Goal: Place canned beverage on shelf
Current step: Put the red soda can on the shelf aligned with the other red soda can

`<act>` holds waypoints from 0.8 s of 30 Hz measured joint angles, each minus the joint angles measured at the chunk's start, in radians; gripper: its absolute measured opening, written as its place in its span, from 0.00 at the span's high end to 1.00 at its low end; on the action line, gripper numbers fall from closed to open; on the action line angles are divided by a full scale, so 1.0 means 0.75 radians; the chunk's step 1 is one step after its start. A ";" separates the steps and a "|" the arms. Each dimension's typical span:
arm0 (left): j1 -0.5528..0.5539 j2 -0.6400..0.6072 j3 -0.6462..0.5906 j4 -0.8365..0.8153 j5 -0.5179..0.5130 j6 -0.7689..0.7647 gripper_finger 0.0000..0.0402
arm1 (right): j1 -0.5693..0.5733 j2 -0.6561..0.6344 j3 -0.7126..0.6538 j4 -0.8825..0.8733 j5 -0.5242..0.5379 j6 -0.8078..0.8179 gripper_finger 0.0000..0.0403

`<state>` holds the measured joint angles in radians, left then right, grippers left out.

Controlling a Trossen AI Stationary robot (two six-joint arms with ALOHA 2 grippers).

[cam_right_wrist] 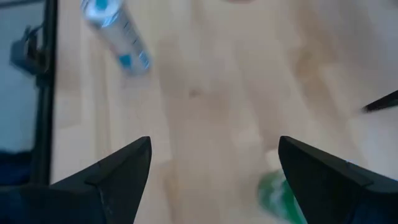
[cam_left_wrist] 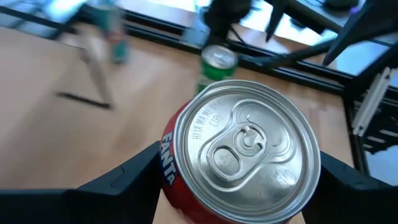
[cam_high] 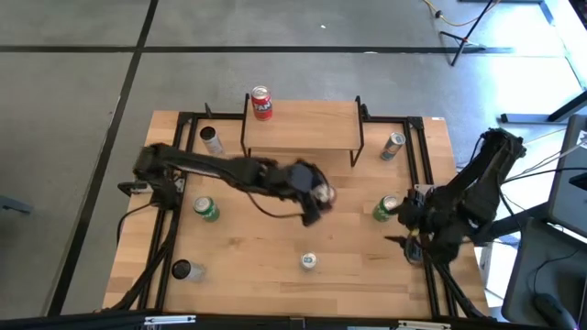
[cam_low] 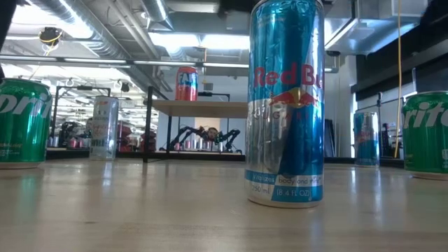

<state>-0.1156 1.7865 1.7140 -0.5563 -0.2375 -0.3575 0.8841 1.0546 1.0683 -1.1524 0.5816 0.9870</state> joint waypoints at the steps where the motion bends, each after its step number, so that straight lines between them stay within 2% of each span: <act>1: 0.009 -0.041 0.001 -0.057 -0.021 -0.001 0.33 | -0.040 -0.012 0.000 0.000 0.007 -0.027 0.16; 7: 0.103 -0.242 0.000 -0.377 -0.083 0.043 0.33 | -0.299 -0.040 0.000 0.001 0.034 -0.188 0.16; 12: 0.280 -0.331 0.000 -0.581 -0.083 0.182 0.33 | -0.517 -0.030 0.000 0.005 0.090 -0.298 0.16; 18: 0.539 -0.368 -0.047 -0.616 0.025 0.430 0.33 | -0.731 -0.030 0.000 0.010 0.133 -0.340 0.16; 24: 0.774 -0.466 -0.342 -0.396 0.245 0.550 0.33 | -0.824 -0.030 0.000 0.009 0.134 -0.349 0.16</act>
<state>0.4647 1.4371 1.4573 -0.8537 -0.0536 0.0548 0.2658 1.0321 1.0683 -1.1454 0.6818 0.7251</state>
